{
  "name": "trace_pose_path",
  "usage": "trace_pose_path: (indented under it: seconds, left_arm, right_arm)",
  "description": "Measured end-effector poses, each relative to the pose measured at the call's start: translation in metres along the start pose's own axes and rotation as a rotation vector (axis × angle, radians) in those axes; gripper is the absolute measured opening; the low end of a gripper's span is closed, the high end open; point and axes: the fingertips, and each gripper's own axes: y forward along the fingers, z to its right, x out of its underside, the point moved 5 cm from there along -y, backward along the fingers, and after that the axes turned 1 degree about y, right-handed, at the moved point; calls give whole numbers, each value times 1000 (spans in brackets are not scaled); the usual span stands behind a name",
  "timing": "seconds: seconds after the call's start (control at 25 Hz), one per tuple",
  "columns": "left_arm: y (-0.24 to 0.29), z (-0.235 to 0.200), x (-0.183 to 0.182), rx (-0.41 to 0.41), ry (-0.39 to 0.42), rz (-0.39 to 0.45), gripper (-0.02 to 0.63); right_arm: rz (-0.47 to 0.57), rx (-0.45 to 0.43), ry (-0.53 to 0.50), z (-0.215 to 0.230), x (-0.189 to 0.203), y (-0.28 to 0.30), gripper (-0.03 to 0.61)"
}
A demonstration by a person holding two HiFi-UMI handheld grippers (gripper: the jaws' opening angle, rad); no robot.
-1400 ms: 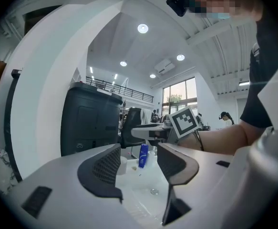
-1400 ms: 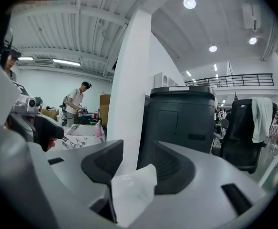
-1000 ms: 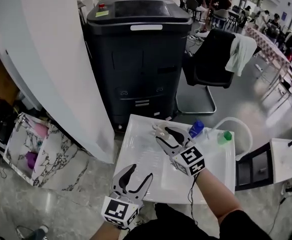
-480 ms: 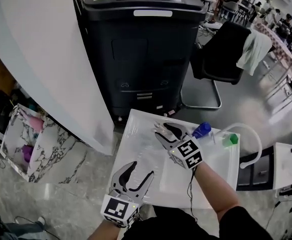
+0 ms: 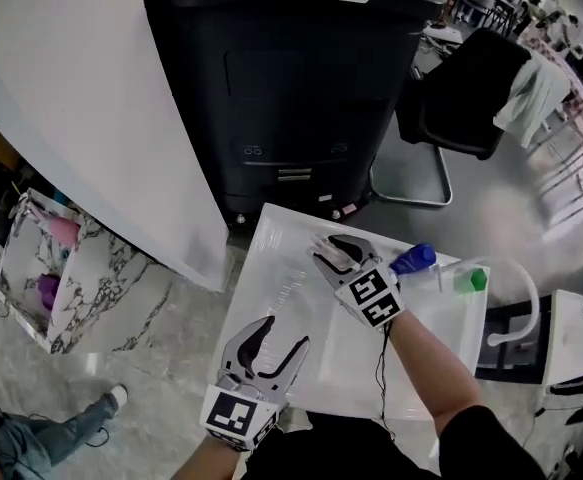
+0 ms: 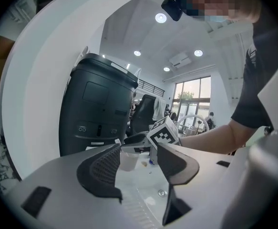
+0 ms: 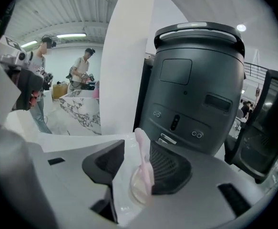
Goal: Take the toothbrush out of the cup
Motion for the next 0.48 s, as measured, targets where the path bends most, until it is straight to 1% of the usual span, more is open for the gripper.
trace_pose_path:
  seconds: [0.2,0.48]
  left_arm:
    - [6,-3,5,-4,-20,-3,247]
    - [10,-6,5,-5,-34,1,247]
  right_arm:
    - [-59,-6,-56,0,8,13,159]
    - [-111,-3,-88,5,13,22,114]
